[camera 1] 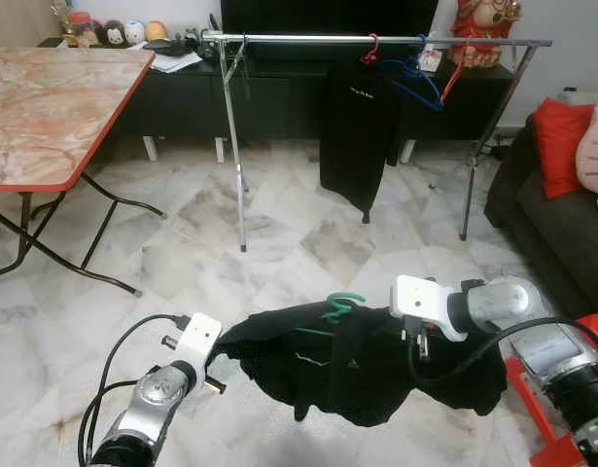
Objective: Hang hanger
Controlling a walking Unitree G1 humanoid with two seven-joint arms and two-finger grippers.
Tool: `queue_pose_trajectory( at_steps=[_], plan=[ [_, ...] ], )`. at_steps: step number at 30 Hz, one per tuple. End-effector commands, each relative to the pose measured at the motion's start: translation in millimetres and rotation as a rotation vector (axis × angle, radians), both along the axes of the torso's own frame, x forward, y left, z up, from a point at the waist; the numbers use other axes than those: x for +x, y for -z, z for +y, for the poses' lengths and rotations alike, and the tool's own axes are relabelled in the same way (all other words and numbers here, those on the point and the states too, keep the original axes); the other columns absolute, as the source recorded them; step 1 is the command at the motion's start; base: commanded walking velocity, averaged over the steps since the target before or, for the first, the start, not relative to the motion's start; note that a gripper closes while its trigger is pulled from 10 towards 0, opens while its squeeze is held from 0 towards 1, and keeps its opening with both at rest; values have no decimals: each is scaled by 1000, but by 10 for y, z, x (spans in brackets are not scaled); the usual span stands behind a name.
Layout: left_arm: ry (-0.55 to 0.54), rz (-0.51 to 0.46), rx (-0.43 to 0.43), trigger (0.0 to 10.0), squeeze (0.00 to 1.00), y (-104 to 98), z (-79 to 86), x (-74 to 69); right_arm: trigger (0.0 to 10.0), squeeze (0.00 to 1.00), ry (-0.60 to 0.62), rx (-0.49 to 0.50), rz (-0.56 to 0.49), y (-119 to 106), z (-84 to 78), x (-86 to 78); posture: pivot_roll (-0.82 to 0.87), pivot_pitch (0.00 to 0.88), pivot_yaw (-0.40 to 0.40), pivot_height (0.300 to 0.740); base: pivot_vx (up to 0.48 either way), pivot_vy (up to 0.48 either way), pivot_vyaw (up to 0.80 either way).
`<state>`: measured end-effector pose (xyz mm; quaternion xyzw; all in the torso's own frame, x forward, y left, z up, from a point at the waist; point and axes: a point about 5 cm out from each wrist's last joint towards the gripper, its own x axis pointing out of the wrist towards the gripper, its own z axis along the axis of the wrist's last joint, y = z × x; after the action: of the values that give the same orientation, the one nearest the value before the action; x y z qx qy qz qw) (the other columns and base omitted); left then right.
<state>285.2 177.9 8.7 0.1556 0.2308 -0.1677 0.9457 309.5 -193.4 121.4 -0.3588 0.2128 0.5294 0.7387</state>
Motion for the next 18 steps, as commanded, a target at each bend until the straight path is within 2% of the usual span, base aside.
queue_pose_trajectory(
  at_steps=[1, 7, 13, 18],
  plan=[
    [20, -1, 15, 10000, 0, -26, -9, 9, 10000, 0, 7, -47, -35, -34, -53, 30, -55, 32, -58, 740, 0, 0, 0],
    [-7, -68, 1, 10000, 0, -232, 43, 165, 10000, 0, -27, -159, 1, 116, -48, -50, -48, 30, -60, 740, 0, 0, 0],
    [2, -102, -34, 10000, 0, -383, 15, 248, 10000, 0, -6, -152, -4, 183, -9, -52, -45, 29, -60, 740, 0, 0, 0],
    [33, -100, -103, 10000, 0, -503, -45, 290, 10000, 0, 57, -176, -20, 273, -5, -23, -44, 26, -62, 740, 0, 0, 0]
  ],
)
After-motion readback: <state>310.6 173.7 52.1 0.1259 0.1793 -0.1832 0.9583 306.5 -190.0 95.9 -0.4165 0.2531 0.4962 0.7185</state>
